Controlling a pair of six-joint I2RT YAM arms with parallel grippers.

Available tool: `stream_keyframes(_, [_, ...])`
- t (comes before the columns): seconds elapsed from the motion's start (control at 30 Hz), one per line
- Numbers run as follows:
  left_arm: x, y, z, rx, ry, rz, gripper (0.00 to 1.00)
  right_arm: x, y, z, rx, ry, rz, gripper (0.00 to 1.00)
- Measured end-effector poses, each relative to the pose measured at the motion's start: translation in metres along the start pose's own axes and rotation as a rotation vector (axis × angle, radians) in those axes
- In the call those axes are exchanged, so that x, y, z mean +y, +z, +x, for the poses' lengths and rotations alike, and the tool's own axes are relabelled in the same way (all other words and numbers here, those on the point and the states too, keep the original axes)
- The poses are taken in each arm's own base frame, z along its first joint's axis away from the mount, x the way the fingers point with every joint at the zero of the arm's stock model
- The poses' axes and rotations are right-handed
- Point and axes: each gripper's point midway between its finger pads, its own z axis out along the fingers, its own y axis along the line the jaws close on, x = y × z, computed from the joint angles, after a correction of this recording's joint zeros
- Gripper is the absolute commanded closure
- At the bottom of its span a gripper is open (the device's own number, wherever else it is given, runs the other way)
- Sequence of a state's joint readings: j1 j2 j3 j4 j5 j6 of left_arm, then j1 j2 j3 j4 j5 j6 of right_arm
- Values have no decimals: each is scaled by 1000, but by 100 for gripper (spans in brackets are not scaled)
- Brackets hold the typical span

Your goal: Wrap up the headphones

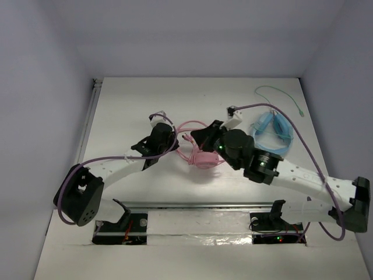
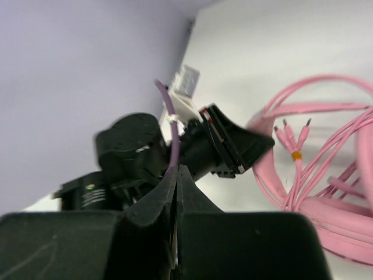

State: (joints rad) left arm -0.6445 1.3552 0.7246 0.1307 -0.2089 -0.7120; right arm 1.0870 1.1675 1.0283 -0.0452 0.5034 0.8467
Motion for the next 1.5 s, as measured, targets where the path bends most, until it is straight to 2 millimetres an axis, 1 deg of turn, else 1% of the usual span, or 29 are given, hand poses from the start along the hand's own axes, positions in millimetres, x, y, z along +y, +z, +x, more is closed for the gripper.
stream_keyframes(0.1, [7,6,1,16,-12,-11,100,2,-21,-29,-67,3,-25,100])
stream_keyframes(0.17, [16,13,2,28,-16,-33,100,-3,-32,-39,-96,-1,-22,100])
stream_keyframes(0.23, [25,21,6,49,-16,-60,100,-14,-39,-41,-109,-18,-1,100])
stream_keyframes(0.33, [35,34,10,78,-13,-93,100,-36,-44,-35,-102,-51,53,98])
stream_keyframes(0.43, [38,44,11,99,-20,-101,100,-56,-47,-24,-80,-85,106,64])
stream_keyframes(0.47, [37,45,11,100,-21,-97,100,-62,-48,-21,-72,-102,121,47])
stream_keyframes(0.57, [36,53,8,105,-27,-93,89,-72,-52,-20,-68,-127,150,33])
stream_keyframes(0.6, [35,56,7,107,-28,-91,79,-74,-54,-22,-73,-131,157,31])
stream_keyframes(0.67, [33,61,7,109,-33,-81,68,-77,-57,-25,-86,-136,167,26])
stream_keyframes(0.7, [32,61,7,106,-35,-77,60,-78,-58,-28,-94,-138,172,24])
stream_keyframes(0.73, [31,62,6,103,-37,-71,56,-80,-60,-31,-103,-140,178,22])
stream_keyframes(0.77, [30,62,4,94,-38,-67,51,-81,-62,-33,-111,-142,182,17])
stream_keyframes(0.8, [29,62,2,87,-38,-64,45,-82,-63,-37,-122,-142,187,14])
stream_keyframes(0.83, [27,61,-1,76,-40,-60,42,-83,-65,-41,-135,-142,193,11])
stream_keyframes(0.9, [25,56,-9,50,-42,-54,36,-85,-69,-47,-158,-144,204,10])
stream_keyframes(0.93, [24,53,-12,37,-44,-49,35,-86,-71,-51,-170,-146,209,8])
stream_keyframes(0.97, [22,49,-17,22,-46,-45,33,-87,-73,-54,-181,-149,214,0])
stream_keyframes(1.0, [20,45,-22,4,-48,-38,31,-88,-76,-58,-192,-152,220,0])
stream_keyframes(1.07, [15,34,-34,-35,-52,-20,29,-89,-82,-68,-218,-158,228,0])
stream_keyframes(1.17, [7,8,-54,-101,-59,24,27,-86,-97,-91,-287,-147,230,0])
stream_keyframes(1.23, [-2,-17,-72,-161,-66,69,20,-86,-109,-109,-342,-130,236,0])
stream_keyframes(1.3, [-12,-46,-92,-227,-70,123,18,-87,-124,-127,-400,-113,243,0])
stream_keyframes(1.43, [-29,-120,-134,-389,-72,235,13,-90,-156,-160,-491,-88,250,0])
stream_keyframes(1.5, [-31,-149,-148,-446,-68,258,9,-88,-173,-177,-533,-71,242,0])
